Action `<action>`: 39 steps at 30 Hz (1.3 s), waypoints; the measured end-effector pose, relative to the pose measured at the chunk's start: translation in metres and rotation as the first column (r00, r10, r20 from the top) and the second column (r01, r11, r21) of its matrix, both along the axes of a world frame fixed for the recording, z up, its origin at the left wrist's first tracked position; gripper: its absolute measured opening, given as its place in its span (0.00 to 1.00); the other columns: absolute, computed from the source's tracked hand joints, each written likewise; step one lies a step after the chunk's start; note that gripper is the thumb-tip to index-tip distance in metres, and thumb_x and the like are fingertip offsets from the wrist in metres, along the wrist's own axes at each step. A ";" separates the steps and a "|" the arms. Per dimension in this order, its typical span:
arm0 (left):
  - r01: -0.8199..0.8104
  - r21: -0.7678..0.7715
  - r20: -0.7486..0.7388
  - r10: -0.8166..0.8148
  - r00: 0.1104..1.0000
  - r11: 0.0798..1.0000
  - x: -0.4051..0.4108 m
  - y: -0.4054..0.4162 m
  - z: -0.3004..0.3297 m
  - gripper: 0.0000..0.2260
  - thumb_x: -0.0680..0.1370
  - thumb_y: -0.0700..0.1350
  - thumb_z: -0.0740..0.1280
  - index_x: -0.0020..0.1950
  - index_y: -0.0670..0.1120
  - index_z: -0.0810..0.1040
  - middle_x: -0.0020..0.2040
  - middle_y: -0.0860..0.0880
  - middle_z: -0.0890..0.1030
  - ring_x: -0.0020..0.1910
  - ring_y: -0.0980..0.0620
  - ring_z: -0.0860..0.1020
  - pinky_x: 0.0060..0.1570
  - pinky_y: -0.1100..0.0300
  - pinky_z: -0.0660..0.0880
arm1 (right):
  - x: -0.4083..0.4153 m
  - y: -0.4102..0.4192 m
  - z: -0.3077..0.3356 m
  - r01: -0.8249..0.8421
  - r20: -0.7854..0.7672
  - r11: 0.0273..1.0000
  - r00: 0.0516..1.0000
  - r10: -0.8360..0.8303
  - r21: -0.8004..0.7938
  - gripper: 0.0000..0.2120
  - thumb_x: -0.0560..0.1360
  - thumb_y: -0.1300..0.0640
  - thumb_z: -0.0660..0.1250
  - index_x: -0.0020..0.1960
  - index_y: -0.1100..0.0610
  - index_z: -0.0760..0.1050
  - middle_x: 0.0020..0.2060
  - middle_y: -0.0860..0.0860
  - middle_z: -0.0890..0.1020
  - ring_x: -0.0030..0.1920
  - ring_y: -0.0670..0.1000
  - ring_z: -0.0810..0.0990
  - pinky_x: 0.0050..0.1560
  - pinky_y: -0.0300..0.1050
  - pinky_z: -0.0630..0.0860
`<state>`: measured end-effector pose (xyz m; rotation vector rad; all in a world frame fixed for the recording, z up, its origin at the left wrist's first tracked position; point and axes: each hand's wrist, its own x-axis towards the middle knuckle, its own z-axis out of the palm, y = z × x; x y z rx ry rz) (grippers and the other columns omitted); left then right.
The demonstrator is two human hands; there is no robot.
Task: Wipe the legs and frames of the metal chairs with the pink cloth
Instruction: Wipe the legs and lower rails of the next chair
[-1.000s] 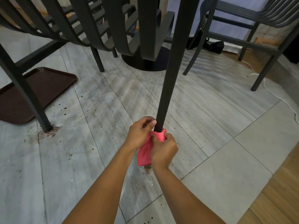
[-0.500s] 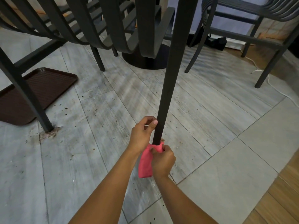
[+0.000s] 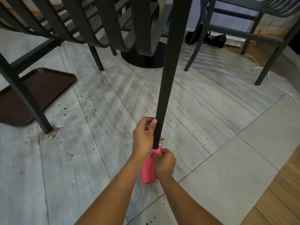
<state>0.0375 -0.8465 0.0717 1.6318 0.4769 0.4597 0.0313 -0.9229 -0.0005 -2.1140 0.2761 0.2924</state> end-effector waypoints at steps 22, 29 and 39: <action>-0.084 0.244 -0.160 0.125 0.979 0.966 -0.002 -0.007 -0.007 0.13 0.67 0.48 0.77 0.47 0.44 0.82 0.38 0.54 0.82 0.35 0.65 0.78 0.33 0.78 0.71 | 0.006 -0.037 0.021 -0.174 0.115 0.984 0.979 0.169 0.036 0.06 0.75 0.62 0.67 0.50 0.58 0.81 0.39 0.52 0.84 0.39 0.49 0.82 0.43 0.45 0.80; -0.078 0.302 -0.182 0.138 0.974 0.950 -0.002 -0.006 -0.008 0.11 0.67 0.52 0.76 0.43 0.49 0.81 0.33 0.60 0.79 0.32 0.69 0.77 0.33 0.73 0.74 | 0.011 -0.009 0.002 -0.055 0.085 0.963 0.996 0.033 0.264 0.10 0.77 0.62 0.63 0.40 0.64 0.79 0.32 0.53 0.82 0.28 0.42 0.77 0.29 0.32 0.73; -0.089 0.381 -0.206 0.178 0.962 0.920 0.000 -0.008 -0.006 0.13 0.68 0.54 0.75 0.44 0.46 0.80 0.35 0.56 0.80 0.34 0.60 0.79 0.36 0.63 0.78 | 0.006 -0.004 -0.004 -0.103 0.190 0.994 0.976 0.106 -0.026 0.08 0.73 0.65 0.64 0.36 0.56 0.73 0.27 0.45 0.74 0.26 0.41 0.70 0.25 0.31 0.63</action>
